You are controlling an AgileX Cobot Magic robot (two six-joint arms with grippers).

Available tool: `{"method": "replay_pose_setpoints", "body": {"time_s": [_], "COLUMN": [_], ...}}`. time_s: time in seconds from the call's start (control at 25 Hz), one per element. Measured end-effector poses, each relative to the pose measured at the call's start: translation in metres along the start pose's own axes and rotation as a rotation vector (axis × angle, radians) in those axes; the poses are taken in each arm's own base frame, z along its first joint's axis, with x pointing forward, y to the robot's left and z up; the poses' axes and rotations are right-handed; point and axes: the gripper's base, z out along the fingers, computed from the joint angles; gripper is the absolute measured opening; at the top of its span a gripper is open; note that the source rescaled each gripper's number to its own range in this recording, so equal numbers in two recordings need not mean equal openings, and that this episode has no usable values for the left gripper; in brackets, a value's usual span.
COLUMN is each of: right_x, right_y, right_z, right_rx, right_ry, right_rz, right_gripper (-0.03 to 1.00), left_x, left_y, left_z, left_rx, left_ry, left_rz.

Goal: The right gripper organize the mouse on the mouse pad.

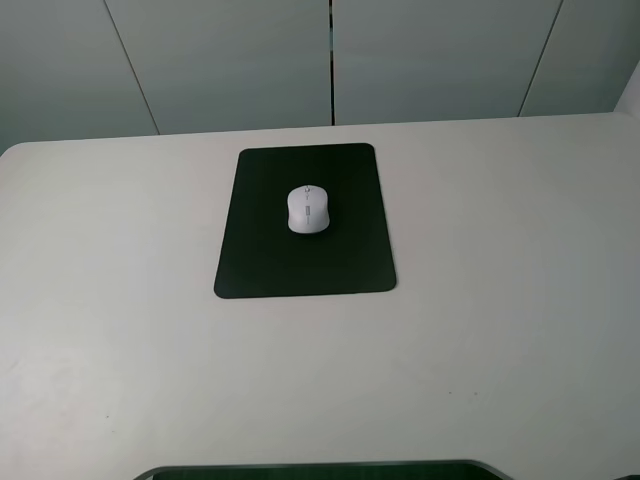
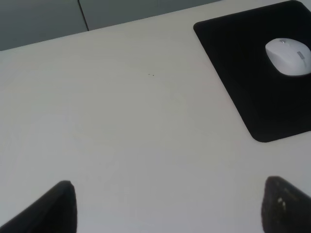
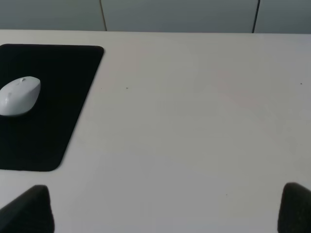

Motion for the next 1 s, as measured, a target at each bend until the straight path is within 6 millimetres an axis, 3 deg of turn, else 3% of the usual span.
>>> {"method": "replay_pose_setpoints", "body": {"time_s": [1.0], "right_x": [0.0], "right_y": [0.0], "right_z": [0.0], "right_rx": [0.0], "right_ry": [0.0], "right_rz": [0.0], "right_gripper": [1.0], "left_x": [0.0], "left_y": [0.0], "left_z": [0.0], "left_rx": [0.0], "left_ry": [0.0], "left_rz": [0.0]}}
